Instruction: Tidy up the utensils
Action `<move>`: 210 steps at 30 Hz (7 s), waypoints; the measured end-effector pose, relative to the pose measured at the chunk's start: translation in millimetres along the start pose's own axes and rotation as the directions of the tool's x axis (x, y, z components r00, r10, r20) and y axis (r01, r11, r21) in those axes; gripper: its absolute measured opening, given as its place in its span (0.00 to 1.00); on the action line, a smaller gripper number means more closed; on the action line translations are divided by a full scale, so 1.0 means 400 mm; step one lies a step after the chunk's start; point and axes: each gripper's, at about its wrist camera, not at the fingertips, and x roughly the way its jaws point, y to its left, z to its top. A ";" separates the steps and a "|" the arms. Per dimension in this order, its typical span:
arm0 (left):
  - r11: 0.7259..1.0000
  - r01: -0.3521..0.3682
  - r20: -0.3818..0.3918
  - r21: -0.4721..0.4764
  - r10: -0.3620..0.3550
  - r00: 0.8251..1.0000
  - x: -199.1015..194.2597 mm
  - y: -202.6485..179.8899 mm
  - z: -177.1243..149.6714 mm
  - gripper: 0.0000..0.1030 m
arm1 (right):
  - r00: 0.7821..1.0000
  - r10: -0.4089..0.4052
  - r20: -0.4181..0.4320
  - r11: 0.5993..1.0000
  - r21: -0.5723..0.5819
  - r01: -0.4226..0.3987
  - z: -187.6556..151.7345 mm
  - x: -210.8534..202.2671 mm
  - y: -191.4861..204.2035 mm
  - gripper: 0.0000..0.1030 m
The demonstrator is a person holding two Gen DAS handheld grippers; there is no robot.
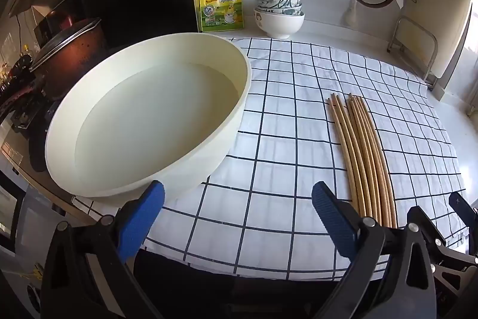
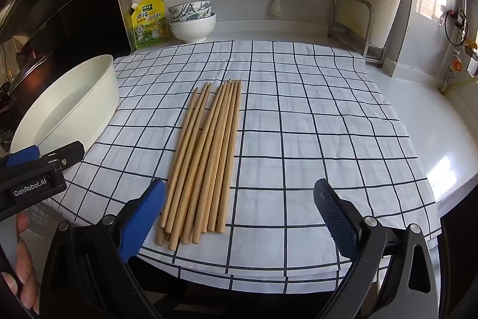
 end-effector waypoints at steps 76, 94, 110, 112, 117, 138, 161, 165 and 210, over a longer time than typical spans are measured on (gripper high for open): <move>1.000 0.023 -0.003 -0.003 -0.023 1.000 -0.003 -0.012 -0.009 0.94 | 1.000 -0.011 0.022 1.000 0.005 0.011 0.007 -0.021 -0.009 0.92; 1.000 0.031 -0.004 -0.005 -0.031 1.000 -0.001 -0.016 -0.012 0.94 | 1.000 -0.010 0.022 1.000 0.007 0.010 0.008 -0.020 -0.008 0.92; 0.995 0.092 -0.005 0.031 -0.092 0.996 0.013 -0.077 -0.005 0.94 | 1.000 -0.014 -0.014 0.999 0.029 0.014 0.029 0.033 -0.090 0.92; 0.995 0.093 -0.010 0.040 -0.093 0.996 0.021 -0.088 -0.004 0.94 | 0.999 -0.014 -0.030 1.000 0.025 0.015 0.033 0.051 -0.098 0.92; 0.993 0.118 -0.048 0.032 -0.116 0.992 0.058 -0.103 0.002 0.94 | 0.999 0.000 -0.043 1.000 0.024 0.001 0.051 0.091 -0.108 0.92; 0.996 0.055 -0.086 0.066 -0.049 0.995 0.135 -0.143 0.026 0.94 | 0.986 -0.023 -0.164 0.999 -0.051 0.015 0.089 0.224 -0.084 0.92; 0.994 0.098 -0.127 0.040 -0.092 0.988 0.173 -0.187 0.038 0.94 | 0.983 -0.087 -0.163 0.994 -0.082 0.074 0.087 0.221 -0.149 0.92; 0.993 0.095 -0.139 0.064 -0.085 0.987 0.180 -0.199 0.031 0.94 | 0.984 -0.079 -0.159 0.995 -0.071 0.069 0.086 0.221 -0.162 0.92; 0.988 0.131 -0.151 0.077 -0.118 0.982 0.205 -0.239 0.034 0.50 | 0.991 0.041 -0.125 0.984 -0.167 -0.062 0.097 0.229 -0.097 0.31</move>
